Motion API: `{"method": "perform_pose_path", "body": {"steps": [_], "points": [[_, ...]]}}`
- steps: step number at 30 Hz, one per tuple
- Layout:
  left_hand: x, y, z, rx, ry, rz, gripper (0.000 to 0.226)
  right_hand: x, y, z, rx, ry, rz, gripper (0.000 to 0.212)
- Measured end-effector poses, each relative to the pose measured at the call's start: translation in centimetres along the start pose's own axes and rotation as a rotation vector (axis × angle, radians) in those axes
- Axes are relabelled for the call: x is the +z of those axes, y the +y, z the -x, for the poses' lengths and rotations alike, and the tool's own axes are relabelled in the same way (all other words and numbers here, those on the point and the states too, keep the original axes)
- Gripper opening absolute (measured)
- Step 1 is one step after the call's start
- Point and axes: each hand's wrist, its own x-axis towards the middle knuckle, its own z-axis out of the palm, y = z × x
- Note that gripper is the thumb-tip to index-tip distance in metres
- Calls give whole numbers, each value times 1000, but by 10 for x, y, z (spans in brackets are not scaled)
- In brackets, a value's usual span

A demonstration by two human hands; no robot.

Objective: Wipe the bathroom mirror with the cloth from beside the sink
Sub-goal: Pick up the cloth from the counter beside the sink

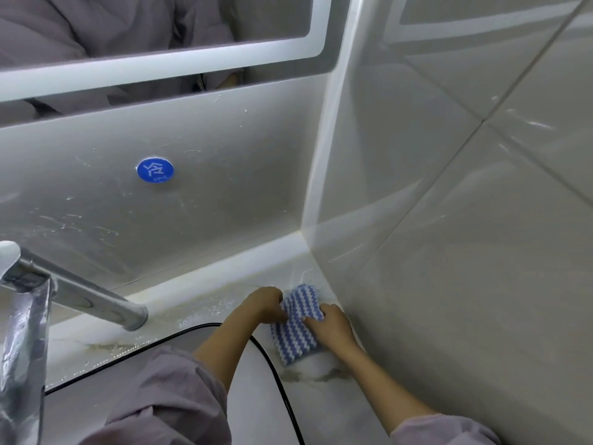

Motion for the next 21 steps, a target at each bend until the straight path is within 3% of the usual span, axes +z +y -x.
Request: {"method": "perform_pose_path", "body": {"steps": [2,7,10,14,17,21], "points": [[-5,0,7,21,30,175,22,-8,-5,3,-27,-22,-134,10],[-32,-1,43,67,244,581,12,-35,-31,18,-78,-118,-457,39],[-53,1,74,110,341,828,13,-51,-55,31,-116,-120,-601,36],[-69,5,114,229,394,1087,36,-70,-86,55,-129,-126,-765,24],[-72,12,148,339,392,1261,39,-81,-108,78,-165,-160,-898,27],[-65,17,194,434,477,1311,48,-87,-128,116,-218,-215,-998,32]]}}
